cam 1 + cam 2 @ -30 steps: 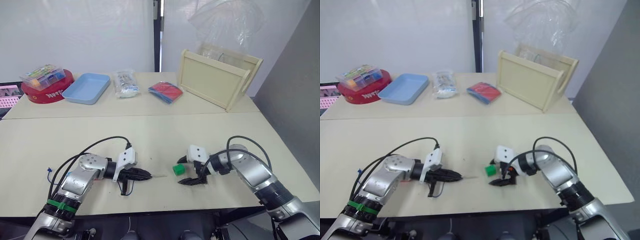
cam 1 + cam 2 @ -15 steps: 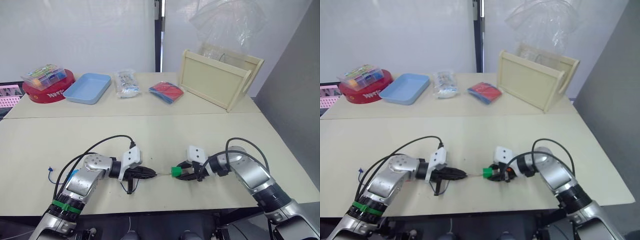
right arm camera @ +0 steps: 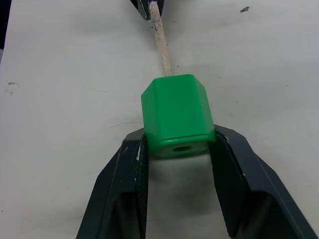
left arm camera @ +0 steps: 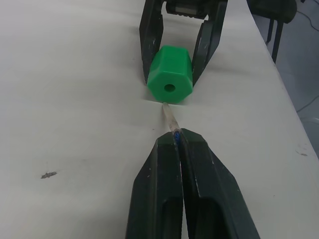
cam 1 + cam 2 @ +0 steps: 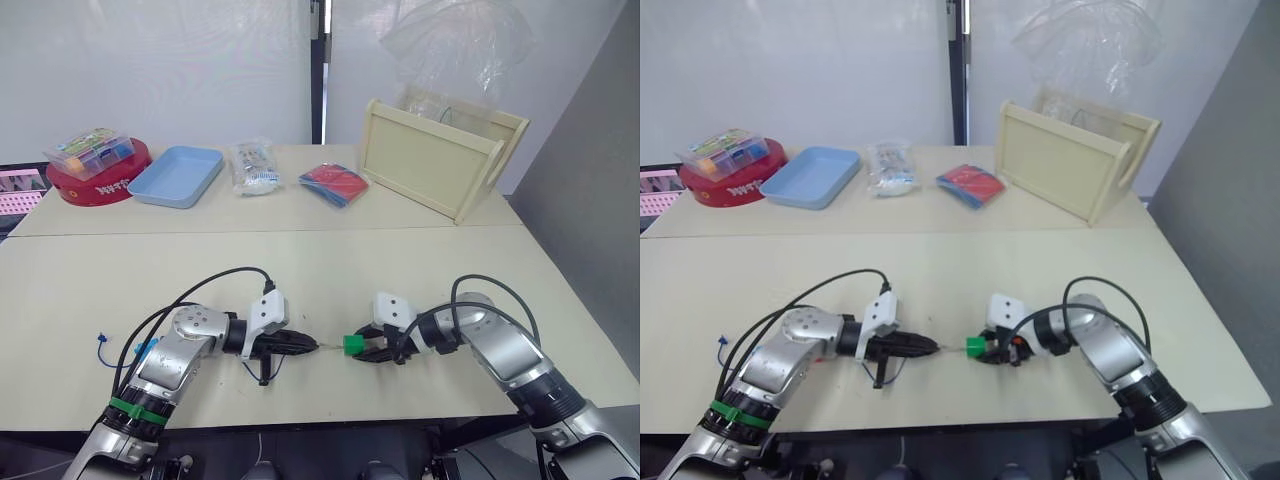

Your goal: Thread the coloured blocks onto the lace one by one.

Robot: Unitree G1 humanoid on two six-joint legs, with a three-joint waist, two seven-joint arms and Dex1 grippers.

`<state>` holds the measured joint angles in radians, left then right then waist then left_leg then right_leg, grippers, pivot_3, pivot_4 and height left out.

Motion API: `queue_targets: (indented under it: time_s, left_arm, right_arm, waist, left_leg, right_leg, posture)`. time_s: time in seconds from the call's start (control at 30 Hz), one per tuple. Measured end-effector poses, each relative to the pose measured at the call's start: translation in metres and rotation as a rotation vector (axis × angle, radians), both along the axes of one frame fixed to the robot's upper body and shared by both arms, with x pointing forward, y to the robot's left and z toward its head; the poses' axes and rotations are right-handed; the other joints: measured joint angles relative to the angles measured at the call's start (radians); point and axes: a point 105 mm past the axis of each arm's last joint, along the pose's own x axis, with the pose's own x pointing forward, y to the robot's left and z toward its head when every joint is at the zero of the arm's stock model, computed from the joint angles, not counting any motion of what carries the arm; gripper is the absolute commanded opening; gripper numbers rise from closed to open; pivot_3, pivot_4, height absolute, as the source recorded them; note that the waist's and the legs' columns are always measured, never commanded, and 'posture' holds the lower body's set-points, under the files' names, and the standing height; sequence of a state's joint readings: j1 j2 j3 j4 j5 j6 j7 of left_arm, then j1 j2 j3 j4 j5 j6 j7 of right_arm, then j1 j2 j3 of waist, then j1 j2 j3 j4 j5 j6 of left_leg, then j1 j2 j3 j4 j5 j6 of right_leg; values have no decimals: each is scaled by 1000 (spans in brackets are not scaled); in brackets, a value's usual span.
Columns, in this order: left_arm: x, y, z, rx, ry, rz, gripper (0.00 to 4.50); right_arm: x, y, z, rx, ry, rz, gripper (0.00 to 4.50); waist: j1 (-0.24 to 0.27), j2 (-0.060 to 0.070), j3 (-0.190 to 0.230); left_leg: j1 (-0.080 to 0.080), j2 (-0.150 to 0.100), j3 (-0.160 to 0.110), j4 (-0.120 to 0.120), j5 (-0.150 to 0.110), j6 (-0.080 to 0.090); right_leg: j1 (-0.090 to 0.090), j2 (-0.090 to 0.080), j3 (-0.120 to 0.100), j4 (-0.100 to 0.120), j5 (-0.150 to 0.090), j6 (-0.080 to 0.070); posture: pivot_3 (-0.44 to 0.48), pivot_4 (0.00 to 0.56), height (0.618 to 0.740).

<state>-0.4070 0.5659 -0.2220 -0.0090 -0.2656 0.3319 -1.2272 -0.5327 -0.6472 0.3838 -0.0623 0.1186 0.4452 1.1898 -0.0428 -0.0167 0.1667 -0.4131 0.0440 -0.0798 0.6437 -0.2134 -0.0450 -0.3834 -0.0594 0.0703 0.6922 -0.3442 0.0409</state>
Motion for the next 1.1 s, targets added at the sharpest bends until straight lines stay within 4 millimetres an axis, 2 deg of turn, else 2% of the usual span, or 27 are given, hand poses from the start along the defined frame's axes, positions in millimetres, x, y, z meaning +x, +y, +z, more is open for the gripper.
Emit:
queue_targets:
  time_s: [0.13, 0.3, 0.47, 0.6, 0.73, 0.97, 1.07, 1.1]
  left_arm:
    - [0, -5, 1, -18, 1, -6, 0]
    - [-4, -25, 1, -41, 1, -61, 0]
    - [-9, -48, -17, -33, 52, -102, 0]
    - [-5, -64, -17, -38, 41, -133, 0]
    - [-2, -66, -18, -36, 36, -132, 0]
    - [-2, -55, -18, -16, 35, -121, 0]
    - [-4, -43, -16, -8, 57, -110, 0]
    - [0, -32, -13, 3, 58, -83, 0]
  right_arm:
    - [0, 0, 0, -5, 1, -3, 1267]
    - [0, -2, -1, -22, 7, -17, 1267]
    - [-7, 4, -3, -18, 18, -8, 1267]
    - [-7, -2, -3, -33, 21, -44, 1267]
    - [-7, -2, -3, -34, 21, -61, 1267]
    - [-7, 0, -3, -32, 19, -65, 1267]
    - [-8, 2, -2, -30, 13, -57, 1267]
    - [-10, 2, -2, -31, 16, -51, 1267]
  waist:
    - [1, 0, 0]
    - [4, 0, 0]
    - [5, 0, 0]
    - [10, 0, 0]
    - [13, 0, 0]
    - [9, 0, 0]
    - [2, 0, 0]
    - [1, 0, 0]
  left_leg:
    - [0, 0, 0, 0, 0, 0]
    - [7, 0, 0, 0, 0, 0]
    - [10, 0, -1, 0, -1, 1]
    - [9, 0, -1, 0, -1, 1]
    - [9, 0, -1, 0, -1, 1]
    - [10, 0, -1, 0, -1, 1]
    - [9, 0, -1, -1, -1, 2]
    - [10, 0, -1, -1, -1, 2]
  right_leg:
    - [1, 0, 0, 0, 0, 0]
    - [9, 0, 0, -4, 0, 0]
    - [14, 0, -1, -7, 0, 0]
    - [14, 0, -2, -8, 0, 0]
    - [14, 0, -1, -8, 0, 0]
    - [14, 0, -1, -7, 0, 0]
    - [13, 0, -2, -7, 0, 0]
    - [13, 0, -2, -7, 0, 0]
  posture:
    - [0, 150, 740]
    - [0, 150, 740]
    - [0, 150, 740]
    - [0, 150, 740]
    - [0, 150, 740]
    - [0, 150, 740]
    - [0, 150, 740]
    - [0, 150, 740]
